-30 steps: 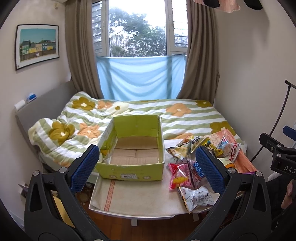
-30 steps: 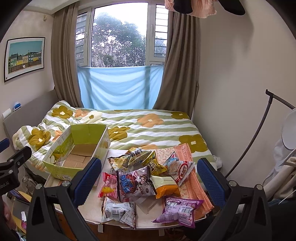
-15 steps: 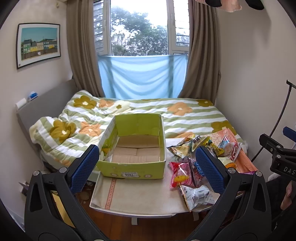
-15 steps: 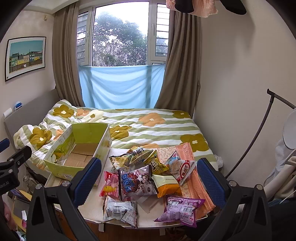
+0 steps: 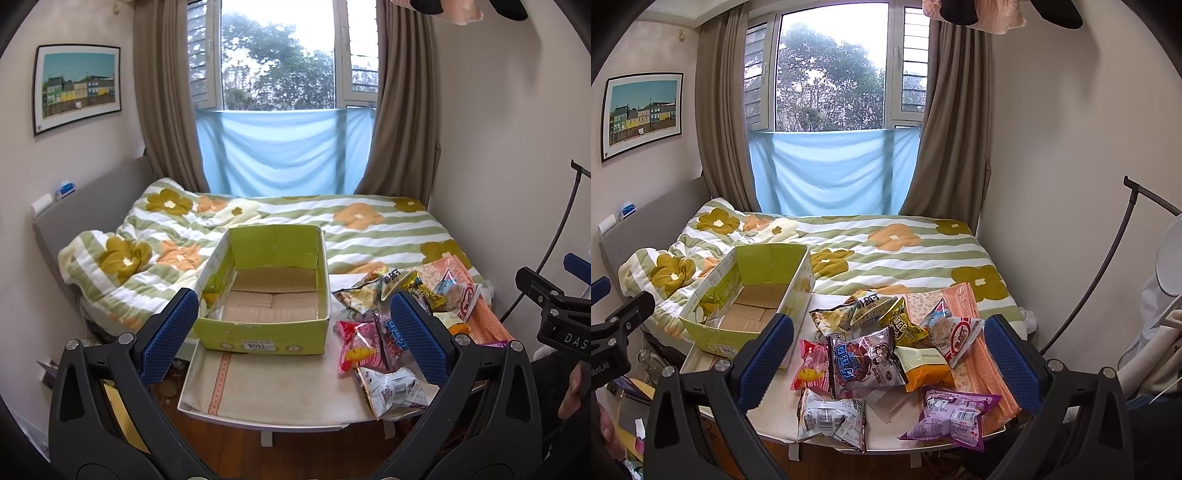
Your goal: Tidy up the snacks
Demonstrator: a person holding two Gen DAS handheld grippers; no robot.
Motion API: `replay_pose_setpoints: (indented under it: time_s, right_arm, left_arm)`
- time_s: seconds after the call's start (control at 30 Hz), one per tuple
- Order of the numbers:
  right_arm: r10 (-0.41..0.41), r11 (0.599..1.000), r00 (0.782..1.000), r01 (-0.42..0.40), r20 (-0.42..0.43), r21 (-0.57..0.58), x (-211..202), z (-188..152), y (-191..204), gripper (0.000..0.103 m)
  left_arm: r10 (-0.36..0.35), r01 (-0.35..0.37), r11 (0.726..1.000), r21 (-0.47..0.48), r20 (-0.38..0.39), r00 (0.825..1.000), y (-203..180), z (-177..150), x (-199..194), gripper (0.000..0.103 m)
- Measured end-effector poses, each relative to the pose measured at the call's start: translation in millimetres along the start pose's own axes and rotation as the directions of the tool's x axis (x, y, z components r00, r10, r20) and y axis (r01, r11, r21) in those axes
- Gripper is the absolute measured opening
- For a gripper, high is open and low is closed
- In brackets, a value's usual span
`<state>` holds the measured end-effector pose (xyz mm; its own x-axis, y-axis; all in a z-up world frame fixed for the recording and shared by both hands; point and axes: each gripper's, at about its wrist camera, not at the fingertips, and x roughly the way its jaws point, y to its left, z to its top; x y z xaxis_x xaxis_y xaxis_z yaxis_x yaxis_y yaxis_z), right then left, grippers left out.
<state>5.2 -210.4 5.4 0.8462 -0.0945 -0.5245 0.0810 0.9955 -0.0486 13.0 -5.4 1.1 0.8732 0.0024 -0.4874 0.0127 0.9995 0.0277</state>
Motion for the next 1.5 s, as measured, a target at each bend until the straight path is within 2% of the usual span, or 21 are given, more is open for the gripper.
replay_pose_setpoints:
  time_s: [0.87, 1.1, 1.17, 1.3, 1.5]
  right_arm:
    - [0.004, 1.0, 1.0, -0.004, 0.0, 0.006, -6.3, -0.7, 1.2, 0.103]
    - [-0.028, 0.999, 0.999, 0.028, -0.027, 0.029, -7.5, 0.2, -7.7, 0.103]
    - [-0.047, 0.998, 0.997, 0.05, -0.056, 0.038, -3.5, -3.0, -15.8, 0.103]
    - [-0.068, 0.996, 0.99, 0.074, -0.121, 0.05, 13.0, -19.8, -31.9, 0.103]
    - [-0.055, 0.994, 0.964, 0.079, -0.261, 0.081, 54.6, -62.7, -69.4, 0.103]
  left_arm:
    - [-0.01, 0.01, 1.0, -0.001, -0.01, 1.0, -3.0, 1.5, -2.4, 0.103]
    - [-0.052, 0.055, 0.998, 0.023, -0.096, 0.994, -10.6, 3.2, 16.8, 0.103]
    - [-0.08, 0.084, 0.996, 0.025, -0.14, 0.987, -13.2, -0.6, 29.9, 0.103]
    - [-0.166, 0.176, 0.984, 0.018, -0.246, 0.955, -26.8, -21.7, 63.1, 0.103]
    - [-0.251, 0.262, 0.965, -0.031, -0.403, 0.88, -64.1, -61.8, 115.8, 0.103]
